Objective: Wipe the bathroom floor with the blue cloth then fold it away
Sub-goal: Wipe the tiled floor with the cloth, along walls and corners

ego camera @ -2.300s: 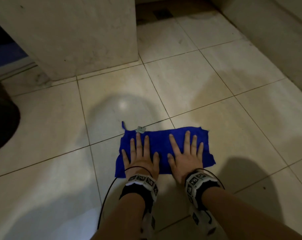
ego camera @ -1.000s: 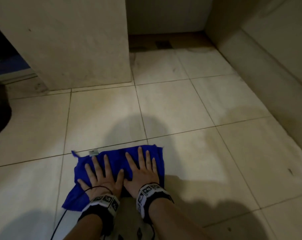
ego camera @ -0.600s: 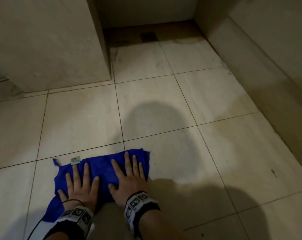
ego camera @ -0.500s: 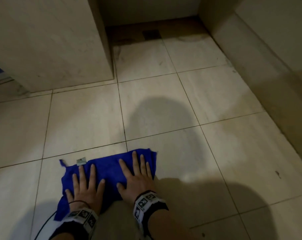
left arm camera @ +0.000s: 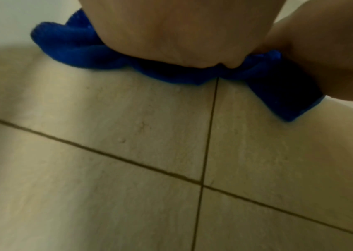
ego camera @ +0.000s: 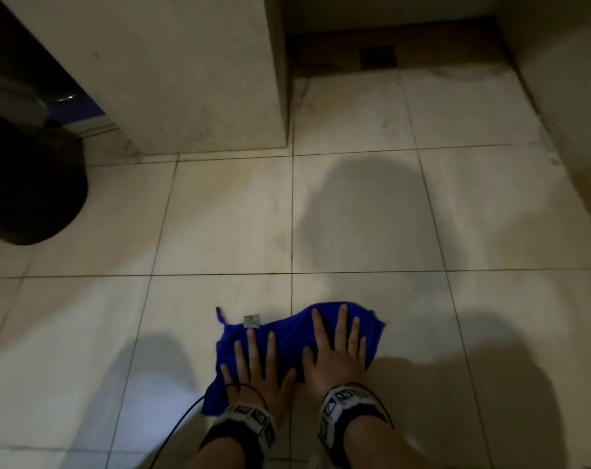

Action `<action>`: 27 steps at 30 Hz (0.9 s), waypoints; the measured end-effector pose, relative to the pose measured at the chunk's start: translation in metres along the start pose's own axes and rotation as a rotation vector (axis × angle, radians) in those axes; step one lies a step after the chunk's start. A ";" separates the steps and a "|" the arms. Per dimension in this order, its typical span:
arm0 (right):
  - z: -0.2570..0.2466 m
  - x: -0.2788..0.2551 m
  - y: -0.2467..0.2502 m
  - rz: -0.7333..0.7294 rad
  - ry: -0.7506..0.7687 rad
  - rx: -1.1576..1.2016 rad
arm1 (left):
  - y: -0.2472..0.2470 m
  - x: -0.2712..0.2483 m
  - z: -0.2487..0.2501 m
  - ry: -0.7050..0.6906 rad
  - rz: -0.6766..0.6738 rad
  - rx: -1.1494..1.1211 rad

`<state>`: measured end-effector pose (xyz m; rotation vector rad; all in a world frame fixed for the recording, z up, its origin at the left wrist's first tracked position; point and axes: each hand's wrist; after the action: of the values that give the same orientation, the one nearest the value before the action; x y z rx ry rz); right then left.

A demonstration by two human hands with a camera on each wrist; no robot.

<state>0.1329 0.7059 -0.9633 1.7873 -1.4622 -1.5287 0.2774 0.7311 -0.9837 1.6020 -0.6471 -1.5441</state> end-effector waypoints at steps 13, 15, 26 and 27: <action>-0.035 0.026 -0.009 0.120 -0.092 -0.106 | 0.047 0.040 0.001 -0.080 -0.059 -0.020; -0.038 0.035 -0.001 0.112 -0.089 -0.123 | 0.052 0.049 0.000 -0.106 -0.053 0.004; -0.017 0.030 -0.006 0.206 0.023 -0.162 | 0.068 0.049 0.000 -0.163 -0.098 0.035; -0.017 0.029 -0.006 0.215 0.020 -0.163 | 0.069 0.049 0.001 -0.162 -0.105 0.035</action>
<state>0.1469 0.6781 -0.9768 1.4961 -1.4244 -1.4703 0.2942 0.6534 -0.9549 1.5695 -0.6899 -1.7623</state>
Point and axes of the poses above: each hand's wrist, its own x-axis towards the middle knuckle, its own y-axis out of the back of the hand, z = x × y, and after that the axes turned 6 degrees about z, right-handed
